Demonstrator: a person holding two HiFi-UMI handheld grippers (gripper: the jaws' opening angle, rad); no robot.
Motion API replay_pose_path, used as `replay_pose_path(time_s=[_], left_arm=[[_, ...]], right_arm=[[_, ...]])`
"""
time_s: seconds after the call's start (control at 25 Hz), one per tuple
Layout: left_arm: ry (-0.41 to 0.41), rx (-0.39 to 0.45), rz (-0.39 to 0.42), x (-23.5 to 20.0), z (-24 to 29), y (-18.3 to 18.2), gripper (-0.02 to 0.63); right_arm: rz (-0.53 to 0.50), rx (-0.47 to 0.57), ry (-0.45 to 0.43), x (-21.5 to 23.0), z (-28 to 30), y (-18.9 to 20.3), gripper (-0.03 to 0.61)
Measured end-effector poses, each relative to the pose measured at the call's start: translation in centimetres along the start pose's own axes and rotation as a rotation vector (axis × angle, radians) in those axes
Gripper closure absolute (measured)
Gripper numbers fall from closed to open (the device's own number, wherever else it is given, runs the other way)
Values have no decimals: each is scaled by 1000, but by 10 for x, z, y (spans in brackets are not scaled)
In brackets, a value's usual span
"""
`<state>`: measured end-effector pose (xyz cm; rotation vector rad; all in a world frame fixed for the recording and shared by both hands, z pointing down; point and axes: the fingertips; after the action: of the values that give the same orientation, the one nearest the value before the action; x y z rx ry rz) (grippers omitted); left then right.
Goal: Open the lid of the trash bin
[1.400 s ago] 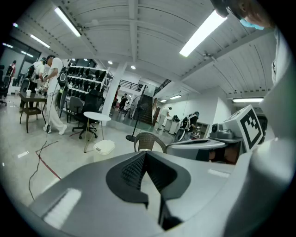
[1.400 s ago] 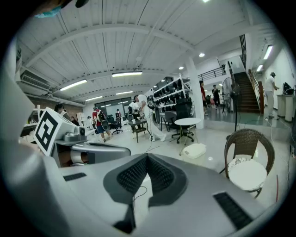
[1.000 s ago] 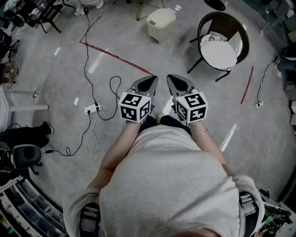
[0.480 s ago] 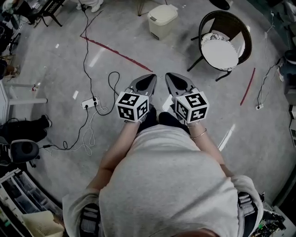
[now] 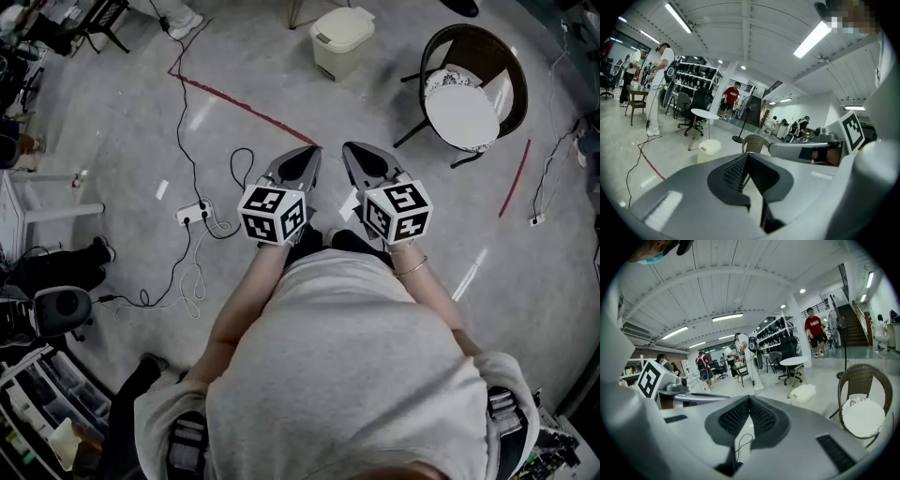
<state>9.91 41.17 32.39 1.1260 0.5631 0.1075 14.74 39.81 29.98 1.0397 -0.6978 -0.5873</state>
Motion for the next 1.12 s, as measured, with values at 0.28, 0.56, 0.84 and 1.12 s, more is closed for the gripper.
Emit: replay_pose_path(time_s=[0.28, 0.56, 0.84, 1.12], left_arm=[[38, -16, -2, -108, 29, -60, 608], [110, -38, 18, -204, 47, -121, 608], [167, -87, 10, -241, 80, -134, 609], [199, -137, -16, -282, 124, -152, 607]], right_arm=[[28, 28, 63, 11, 109, -44, 571], [36, 79, 131, 4, 211, -98, 571], [46, 54, 202, 39, 249, -115, 571], [69, 20, 208, 72, 304, -125, 571]])
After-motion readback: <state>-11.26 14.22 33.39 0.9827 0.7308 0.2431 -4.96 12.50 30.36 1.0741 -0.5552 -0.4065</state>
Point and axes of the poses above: the fingertips, and each gripper's own axes: z forward along the fingers, x to its right, y out of its underside, and after that the axes turned 1 degree about x, right-handed
